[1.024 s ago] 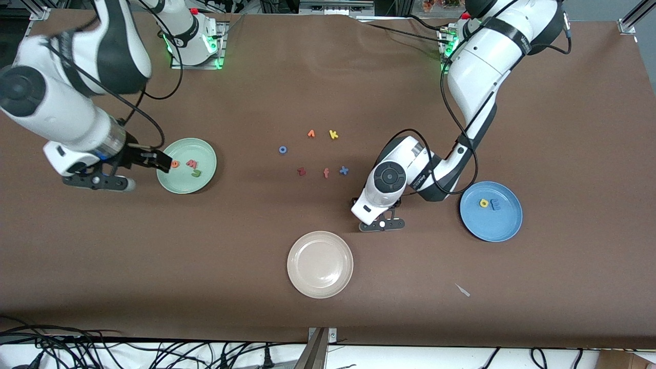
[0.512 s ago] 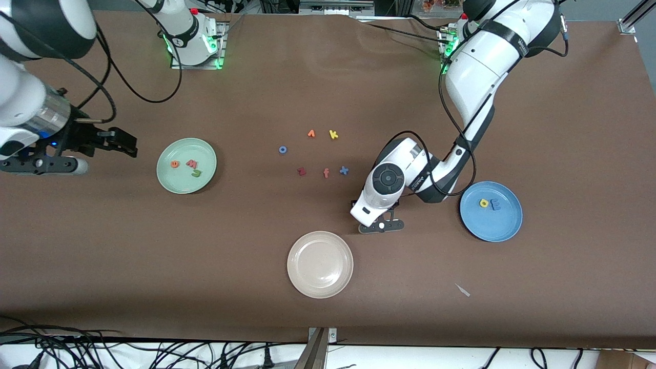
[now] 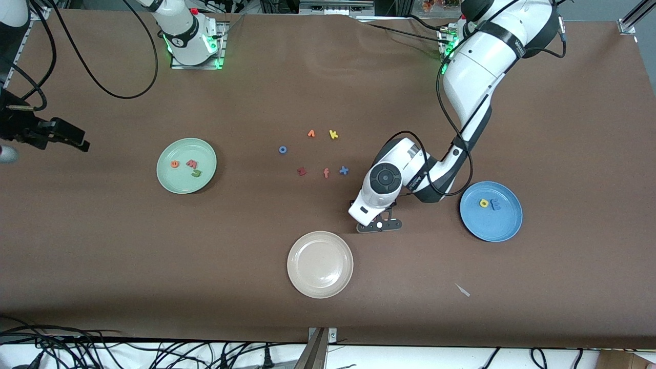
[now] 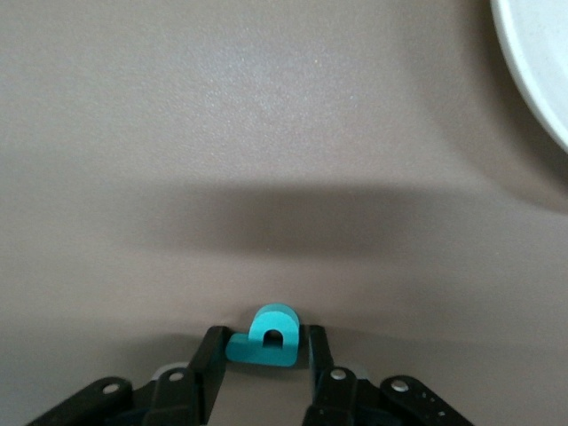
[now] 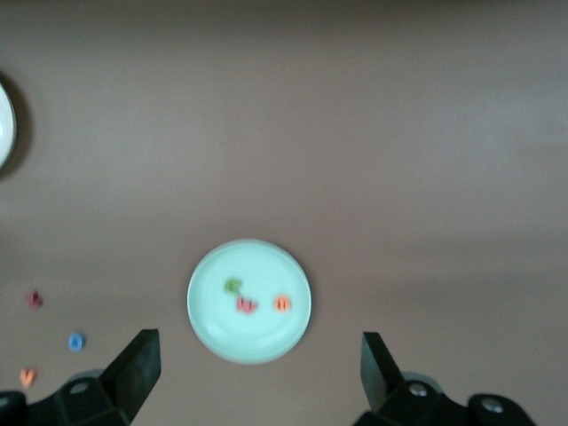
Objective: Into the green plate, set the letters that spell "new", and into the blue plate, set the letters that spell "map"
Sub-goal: 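Grasp the teal letter with the left gripper while the right gripper retracts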
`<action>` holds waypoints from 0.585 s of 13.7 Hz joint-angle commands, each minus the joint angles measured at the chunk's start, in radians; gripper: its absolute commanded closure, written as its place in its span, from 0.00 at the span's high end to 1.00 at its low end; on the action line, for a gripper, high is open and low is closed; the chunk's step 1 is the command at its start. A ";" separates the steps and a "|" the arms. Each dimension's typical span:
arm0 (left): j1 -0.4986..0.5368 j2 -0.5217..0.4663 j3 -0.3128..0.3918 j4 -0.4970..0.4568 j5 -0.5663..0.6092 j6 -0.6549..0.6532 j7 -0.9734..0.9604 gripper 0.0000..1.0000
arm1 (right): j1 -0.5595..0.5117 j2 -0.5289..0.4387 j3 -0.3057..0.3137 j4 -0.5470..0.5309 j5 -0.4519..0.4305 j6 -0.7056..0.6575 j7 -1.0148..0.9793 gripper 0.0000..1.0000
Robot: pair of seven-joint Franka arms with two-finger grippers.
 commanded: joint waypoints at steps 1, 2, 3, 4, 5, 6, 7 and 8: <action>-0.019 0.020 0.017 0.029 -0.013 -0.011 -0.003 0.37 | -0.042 -0.081 0.053 -0.093 -0.018 0.054 -0.018 1.00; -0.019 0.020 0.019 0.029 -0.013 -0.011 -0.003 0.35 | -0.042 -0.078 0.058 -0.069 -0.035 0.023 -0.023 1.00; -0.019 0.020 0.019 0.028 -0.011 -0.008 -0.003 0.33 | -0.045 -0.069 0.058 -0.044 -0.044 -0.012 -0.026 1.00; -0.019 0.020 0.017 0.026 -0.010 0.009 -0.003 0.32 | -0.045 -0.074 0.057 -0.044 -0.044 -0.067 -0.025 1.00; -0.019 0.020 0.019 0.025 -0.010 0.015 -0.003 0.30 | -0.039 -0.078 0.058 -0.044 -0.049 -0.136 -0.009 1.00; -0.018 0.020 0.019 0.025 -0.010 0.015 -0.003 0.27 | -0.039 -0.080 0.055 -0.046 -0.050 -0.167 -0.009 1.00; -0.018 0.020 0.017 0.025 -0.010 0.014 -0.003 0.23 | -0.039 -0.080 0.052 -0.046 -0.050 -0.175 -0.009 1.00; -0.016 0.020 0.017 0.025 -0.011 0.015 0.000 0.23 | -0.039 -0.080 0.050 -0.046 -0.049 -0.177 -0.017 1.00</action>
